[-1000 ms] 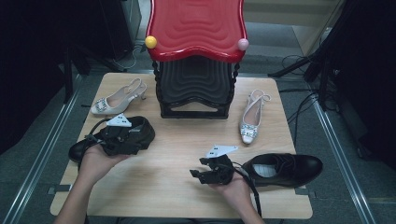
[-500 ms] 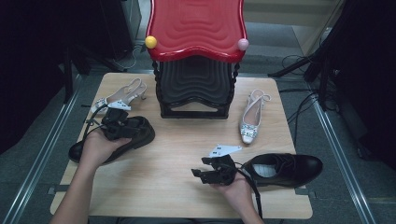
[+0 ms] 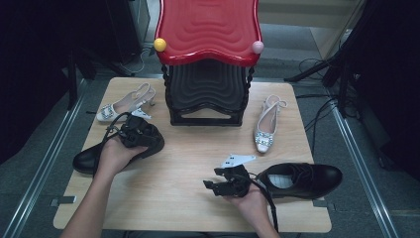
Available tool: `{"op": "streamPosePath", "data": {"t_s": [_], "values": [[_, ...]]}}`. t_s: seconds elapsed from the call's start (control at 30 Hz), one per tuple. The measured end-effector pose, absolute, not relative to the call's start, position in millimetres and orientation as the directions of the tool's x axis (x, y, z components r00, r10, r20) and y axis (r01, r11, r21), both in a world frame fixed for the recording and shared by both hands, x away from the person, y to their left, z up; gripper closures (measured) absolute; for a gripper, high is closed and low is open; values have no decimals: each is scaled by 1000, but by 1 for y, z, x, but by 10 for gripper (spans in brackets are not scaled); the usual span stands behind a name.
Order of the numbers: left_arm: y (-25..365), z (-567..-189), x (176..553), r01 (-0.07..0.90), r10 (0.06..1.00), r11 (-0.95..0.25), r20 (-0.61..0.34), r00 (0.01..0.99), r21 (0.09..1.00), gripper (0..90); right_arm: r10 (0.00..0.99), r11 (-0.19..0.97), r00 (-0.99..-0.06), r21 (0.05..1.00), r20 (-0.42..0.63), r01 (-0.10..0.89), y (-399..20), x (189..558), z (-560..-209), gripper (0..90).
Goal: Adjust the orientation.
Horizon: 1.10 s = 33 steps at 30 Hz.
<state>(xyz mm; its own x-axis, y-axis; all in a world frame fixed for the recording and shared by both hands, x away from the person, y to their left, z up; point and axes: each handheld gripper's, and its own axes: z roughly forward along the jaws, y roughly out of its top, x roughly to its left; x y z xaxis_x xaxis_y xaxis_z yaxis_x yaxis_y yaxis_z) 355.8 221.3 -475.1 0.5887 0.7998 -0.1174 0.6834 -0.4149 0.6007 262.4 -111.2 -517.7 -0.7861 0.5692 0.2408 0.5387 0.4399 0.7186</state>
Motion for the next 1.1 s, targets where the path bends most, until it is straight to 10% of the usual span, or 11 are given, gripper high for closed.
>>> {"op": "streamPosePath", "data": {"t_s": [0.43,1.1], "values": [[232,-488,370,758,818,-309,-247,520,574,682,590,431,-770,712,243,554,-117,257,-519,397],[229,-460,350,752,815,-365,-202,543,549,795,579,434,-777,713,247,550,-118,258,-517,398]]}}
